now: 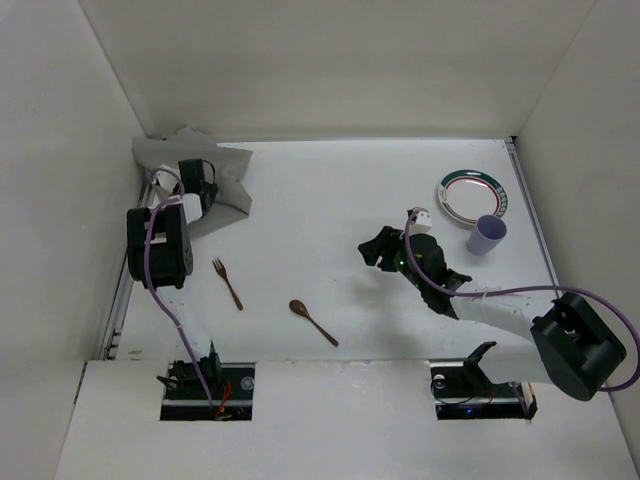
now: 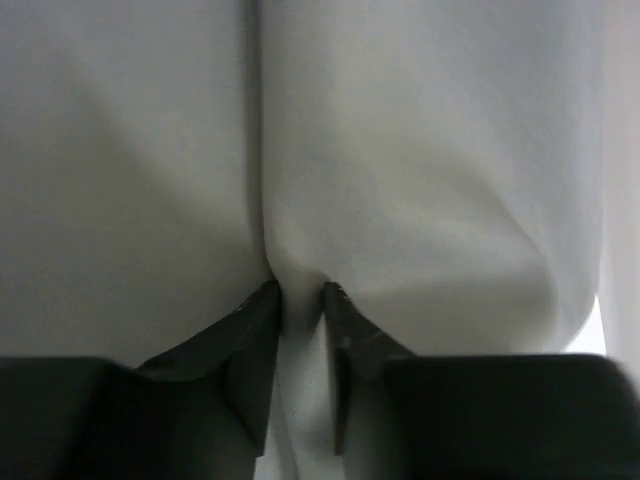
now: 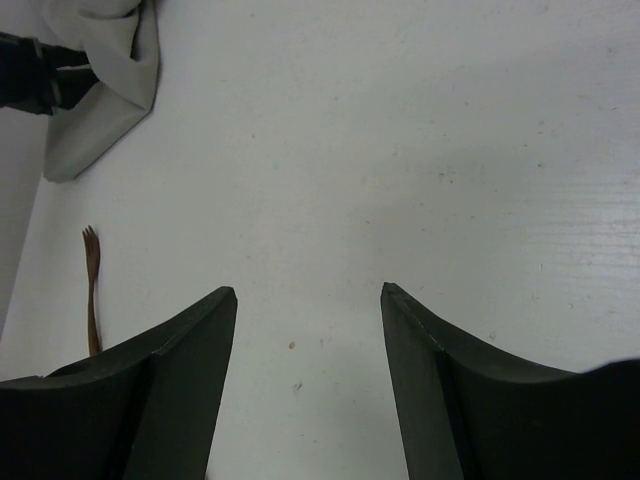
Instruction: Set the dinner table for one person
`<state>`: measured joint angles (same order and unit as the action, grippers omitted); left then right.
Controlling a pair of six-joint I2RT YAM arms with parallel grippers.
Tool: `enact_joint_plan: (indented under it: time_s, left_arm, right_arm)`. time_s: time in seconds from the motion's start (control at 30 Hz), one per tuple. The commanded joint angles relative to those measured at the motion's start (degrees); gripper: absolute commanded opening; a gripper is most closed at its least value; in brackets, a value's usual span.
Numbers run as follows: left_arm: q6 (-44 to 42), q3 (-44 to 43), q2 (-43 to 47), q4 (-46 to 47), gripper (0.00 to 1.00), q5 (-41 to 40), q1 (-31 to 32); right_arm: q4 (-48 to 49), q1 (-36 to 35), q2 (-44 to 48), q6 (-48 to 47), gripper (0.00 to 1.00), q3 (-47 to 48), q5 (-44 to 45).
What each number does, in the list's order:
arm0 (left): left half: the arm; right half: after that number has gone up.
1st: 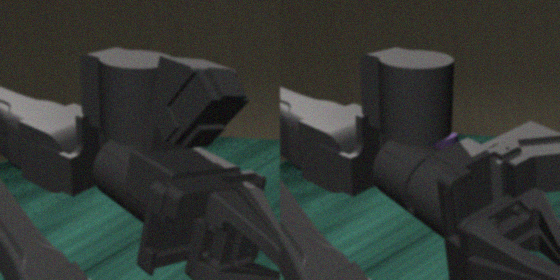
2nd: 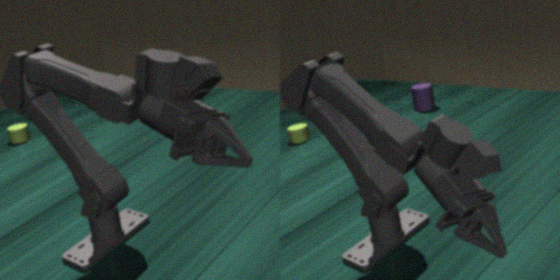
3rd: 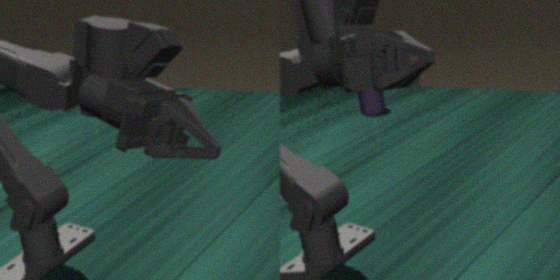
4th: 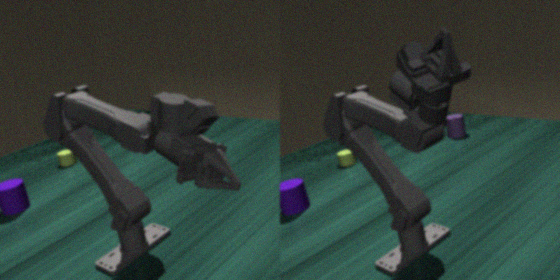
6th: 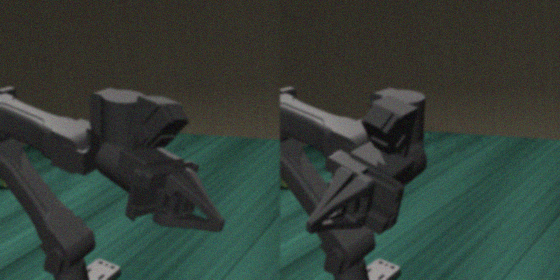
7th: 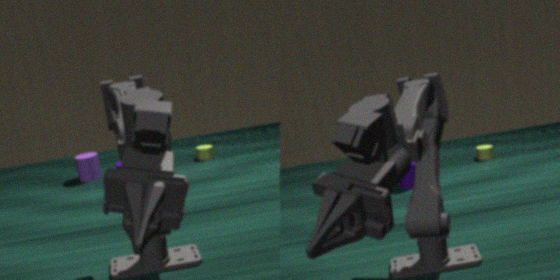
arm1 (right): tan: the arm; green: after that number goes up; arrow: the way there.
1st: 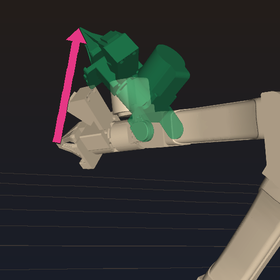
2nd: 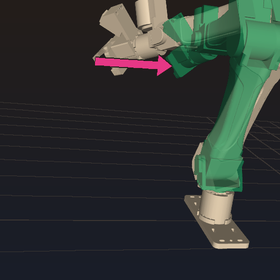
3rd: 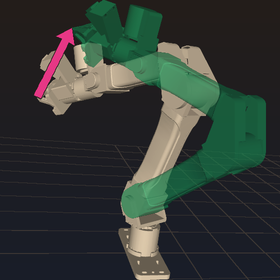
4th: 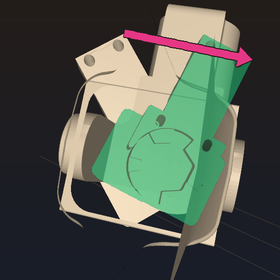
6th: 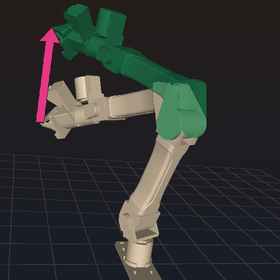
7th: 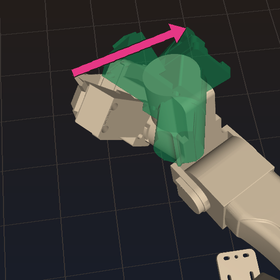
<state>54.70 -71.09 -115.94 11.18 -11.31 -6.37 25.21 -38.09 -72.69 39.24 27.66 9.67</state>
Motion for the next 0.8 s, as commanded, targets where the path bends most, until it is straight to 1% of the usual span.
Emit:
enact_joint_plan:
  time_s: [0.0,0.1,0.23,0.4,0.5,0.63,0.77]
  left_arm:
    - [0.50,-3.18,-0.77,0.24,0.15,4.54,3.94]
    - [0.15,-2.39,-1.13,1.56,0.11,4.90,7.80]
    - [-3.01,-1.60,-1.30,3.84,0.08,4.98,14.22]
    - [-6.09,-2.39,-3.41,4.38,0.06,7.27,22.48]
    - [-7.23,-0.99,-3.42,4.46,0.05,7.97,26.35]
    - [-11.18,3.31,-0.09,4.64,0.05,9.20,29.00]
    - [-16.36,9.46,6.41,2.19,0.04,9.29,28.30]
  right_arm:
    - [3.88,-0.72,-0.26,-0.31,0.65,1.69,-0.27]
    - [4.14,-0.72,-0.09,-0.48,0.65,1.61,0.35]
    - [3.88,-0.36,-0.53,-0.13,0.65,1.61,0.00]
    - [3.79,0.60,-0.62,-0.13,0.65,1.26,0.53]
    - [3.88,0.60,0.00,-0.31,0.65,0.99,1.05]
    - [3.27,1.74,-0.18,0.04,0.65,0.90,1.32]
    - [3.18,1.92,-0.44,0.22,0.66,0.99,1.58]
